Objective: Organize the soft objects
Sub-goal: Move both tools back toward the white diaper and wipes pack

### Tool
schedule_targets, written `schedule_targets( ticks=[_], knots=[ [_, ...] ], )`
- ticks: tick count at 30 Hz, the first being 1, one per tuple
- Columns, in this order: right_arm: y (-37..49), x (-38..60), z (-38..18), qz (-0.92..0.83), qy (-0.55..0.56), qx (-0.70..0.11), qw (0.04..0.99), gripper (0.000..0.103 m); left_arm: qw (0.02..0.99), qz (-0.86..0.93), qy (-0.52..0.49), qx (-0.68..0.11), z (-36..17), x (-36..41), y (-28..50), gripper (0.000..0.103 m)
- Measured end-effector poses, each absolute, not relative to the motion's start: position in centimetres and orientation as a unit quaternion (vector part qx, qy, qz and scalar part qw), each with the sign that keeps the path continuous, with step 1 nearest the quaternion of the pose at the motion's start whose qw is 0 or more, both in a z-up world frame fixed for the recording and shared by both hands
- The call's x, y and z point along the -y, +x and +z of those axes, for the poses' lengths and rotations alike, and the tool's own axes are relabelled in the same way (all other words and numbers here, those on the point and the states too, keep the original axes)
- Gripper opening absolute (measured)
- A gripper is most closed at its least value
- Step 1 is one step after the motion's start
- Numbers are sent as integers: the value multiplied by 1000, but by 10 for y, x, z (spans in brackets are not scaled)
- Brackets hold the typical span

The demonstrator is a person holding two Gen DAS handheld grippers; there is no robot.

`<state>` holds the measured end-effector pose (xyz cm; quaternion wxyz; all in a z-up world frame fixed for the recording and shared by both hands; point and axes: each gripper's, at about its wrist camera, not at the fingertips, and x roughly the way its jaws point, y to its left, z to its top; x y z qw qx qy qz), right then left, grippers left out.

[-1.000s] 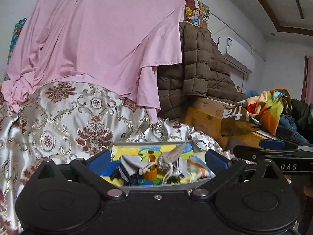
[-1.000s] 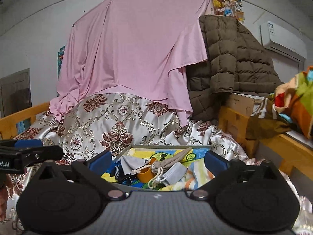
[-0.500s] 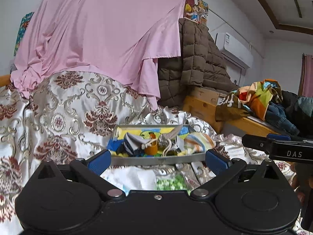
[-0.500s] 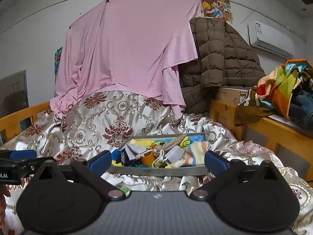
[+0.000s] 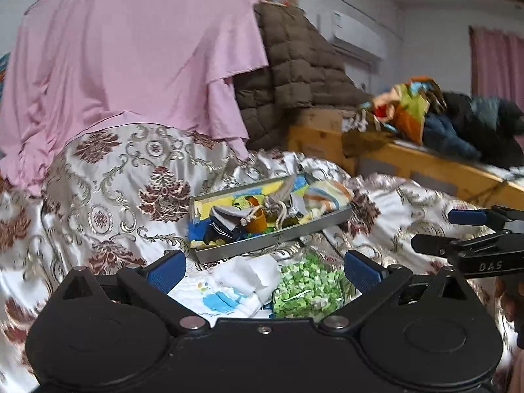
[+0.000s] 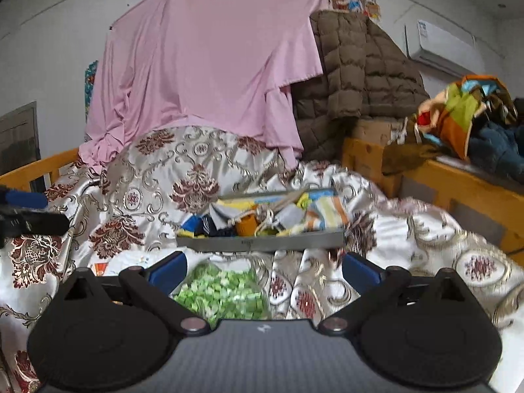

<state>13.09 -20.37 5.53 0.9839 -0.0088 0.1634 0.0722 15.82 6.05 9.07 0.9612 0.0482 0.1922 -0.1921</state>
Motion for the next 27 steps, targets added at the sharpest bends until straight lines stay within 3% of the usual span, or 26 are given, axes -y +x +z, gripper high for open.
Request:
schedule_targets(
  ticks=[8,17,27],
  knots=[
    [121,199,44,61,-2,-178,982,103,933,-253,122,-226,111,-45,173,102],
    [120,190,25,91,-18,-198,976,103,898,-312,190,-246,95,-24,176,102],
    [128,158,2,140,-73,-225,962,103,893,-315,133,-293,35,-52,176,102]
  ],
)
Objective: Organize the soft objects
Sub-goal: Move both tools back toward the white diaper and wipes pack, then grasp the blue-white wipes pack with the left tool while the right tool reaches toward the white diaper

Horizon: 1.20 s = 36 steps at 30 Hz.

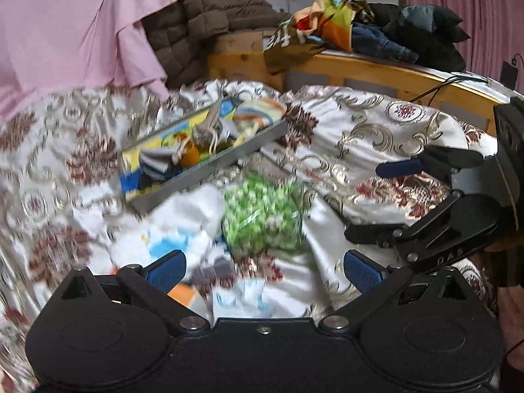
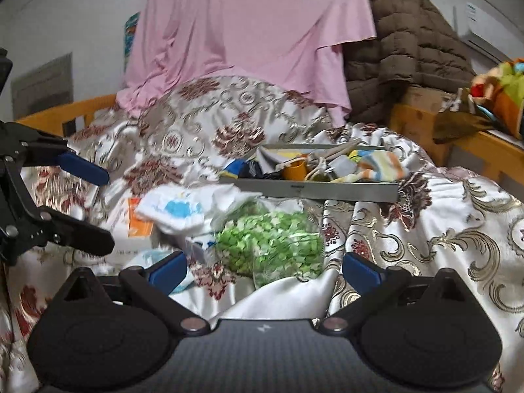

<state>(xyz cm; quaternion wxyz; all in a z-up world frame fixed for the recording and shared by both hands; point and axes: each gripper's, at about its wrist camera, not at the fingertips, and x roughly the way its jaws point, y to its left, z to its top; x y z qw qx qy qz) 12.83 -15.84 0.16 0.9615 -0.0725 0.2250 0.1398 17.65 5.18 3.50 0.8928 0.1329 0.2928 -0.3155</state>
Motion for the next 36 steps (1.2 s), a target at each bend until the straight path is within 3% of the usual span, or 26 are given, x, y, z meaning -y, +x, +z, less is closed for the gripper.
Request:
schedule_targets(
  ticks=[6,12,17,20,24,36],
  knots=[
    [132,147,-12,138,-116,-230,956,103,897,-308,110,-298,10,-65,184,102],
    [146,148,-18,129,-112,-227,959,103,898,-295,229,-235,-15,-54,183,102],
    [155,151,-20,128,-100,-226,961,103,888,-306,245,-242,-29,-47,190,102],
    [162,150,-20,135,-100,-231,958,103,879,-311,263,-247,-38,-40,192,93],
    [171,142,-15,148,-122,-236,953,103,869,-310,275,-272,-46,-32,196,90],
    [244,104,11,249,-229,-274,901,102,883,-211,123,-400,-49,-34,224,78]
  ],
)
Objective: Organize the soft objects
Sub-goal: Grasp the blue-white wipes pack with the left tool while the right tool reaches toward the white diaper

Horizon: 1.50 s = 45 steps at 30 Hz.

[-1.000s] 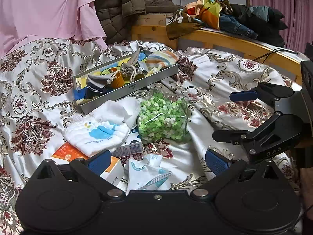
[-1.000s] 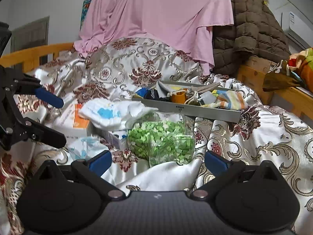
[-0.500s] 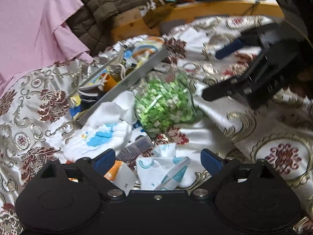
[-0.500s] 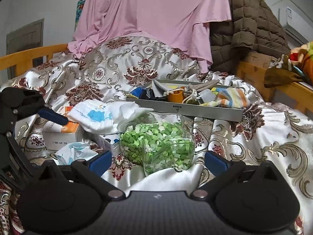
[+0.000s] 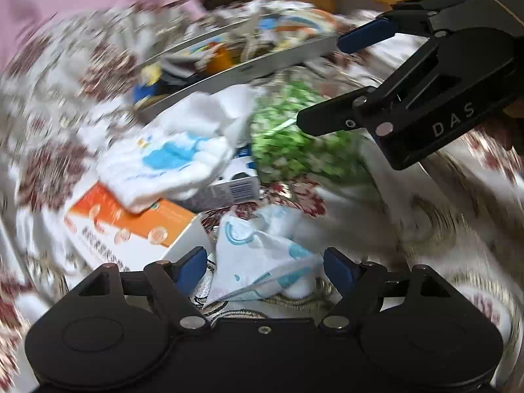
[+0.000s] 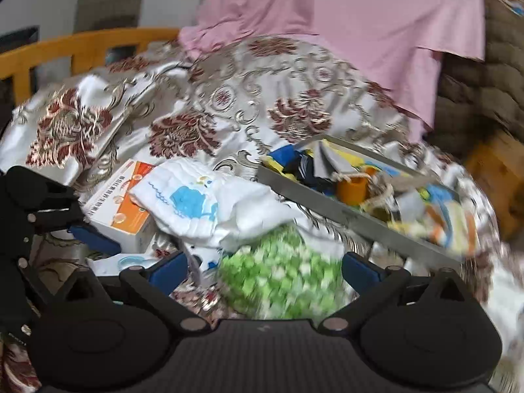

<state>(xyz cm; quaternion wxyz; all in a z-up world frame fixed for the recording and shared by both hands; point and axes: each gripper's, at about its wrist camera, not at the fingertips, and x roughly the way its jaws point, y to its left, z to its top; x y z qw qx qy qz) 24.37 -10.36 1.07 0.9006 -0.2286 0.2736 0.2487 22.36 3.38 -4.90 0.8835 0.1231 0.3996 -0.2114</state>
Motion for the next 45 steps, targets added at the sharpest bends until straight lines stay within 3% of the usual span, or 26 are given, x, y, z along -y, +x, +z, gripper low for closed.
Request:
schedule_targets(
  ticks=[5,11,18,32,37,42,45],
  knots=[
    [281,86,13,281,-247,-294,880,99,886,-198,67,-413,-52,-36,227,75],
    [329,69,9,312,-232,-347,853,97,876,-216,53,-427,-63,-39,233,62],
    [371,50,1,333,-273,-395,812,96,875,-221,-13,-431,-66,-54,243,62],
    [403,30,-16,347,-276,-460,769,81,851,-247,-139,-442,-76,-71,261,61],
    [408,30,-19,339,-258,-471,772,80,836,-250,-188,-451,-82,-77,269,63],
    [403,22,-22,332,-287,-459,772,70,825,-247,-232,-451,-88,-84,273,65],
    [397,20,-22,320,-310,-446,776,59,827,-241,-236,-450,-88,-84,272,60]
  ],
)
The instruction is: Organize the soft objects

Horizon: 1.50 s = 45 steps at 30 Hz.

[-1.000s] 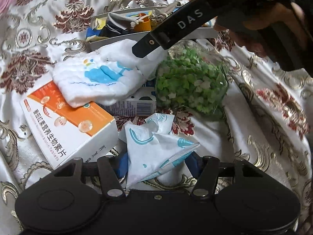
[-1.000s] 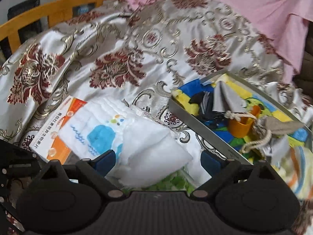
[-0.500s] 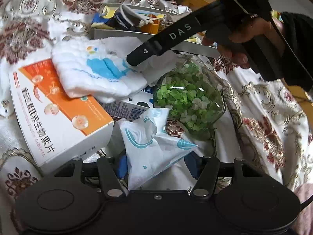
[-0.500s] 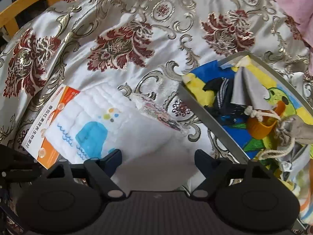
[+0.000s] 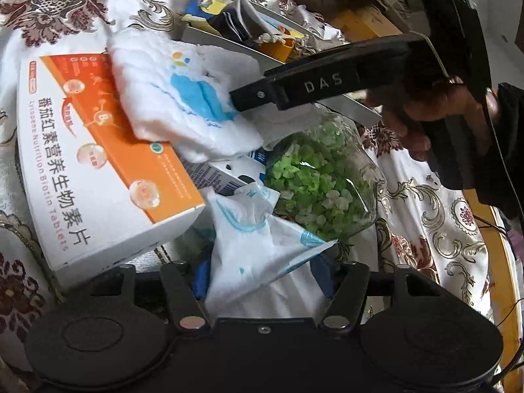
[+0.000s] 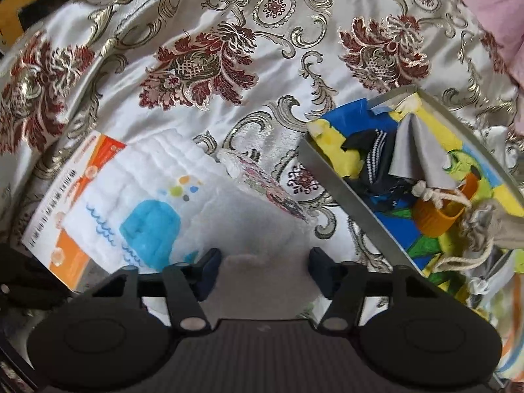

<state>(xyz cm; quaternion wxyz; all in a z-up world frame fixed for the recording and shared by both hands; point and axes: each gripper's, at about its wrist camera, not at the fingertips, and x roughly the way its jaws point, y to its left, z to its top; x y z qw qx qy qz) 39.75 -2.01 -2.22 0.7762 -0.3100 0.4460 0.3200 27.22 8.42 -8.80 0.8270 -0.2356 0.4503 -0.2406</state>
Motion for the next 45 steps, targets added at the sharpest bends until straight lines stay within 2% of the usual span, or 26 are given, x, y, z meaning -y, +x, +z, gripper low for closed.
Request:
schedule_targets(
  ticks=[2,9,11,12,25,35,45],
  knots=[
    [393,21,-22,316,-321,-435,780,49,827,-237,-241,-450,-89,-86,272,57],
    [375,14,-21,303,-371,-397,783,28,824,-230,-259,-449,-92,-91,275,52],
    [373,13,-19,300,-368,-397,786,15,824,-229,-259,-448,-92,-91,275,51],
    [371,13,-19,301,-367,-398,785,14,825,-229,-259,-448,-92,-91,274,51],
    [304,32,2,278,-382,-354,807,9,832,-224,-245,-445,-85,-90,268,45],
    [254,56,35,256,-377,-290,842,9,876,-230,-217,-364,-55,-94,247,44],
    [236,84,58,249,-325,-246,879,9,920,-243,-136,-276,-12,-78,239,45]
  ],
)
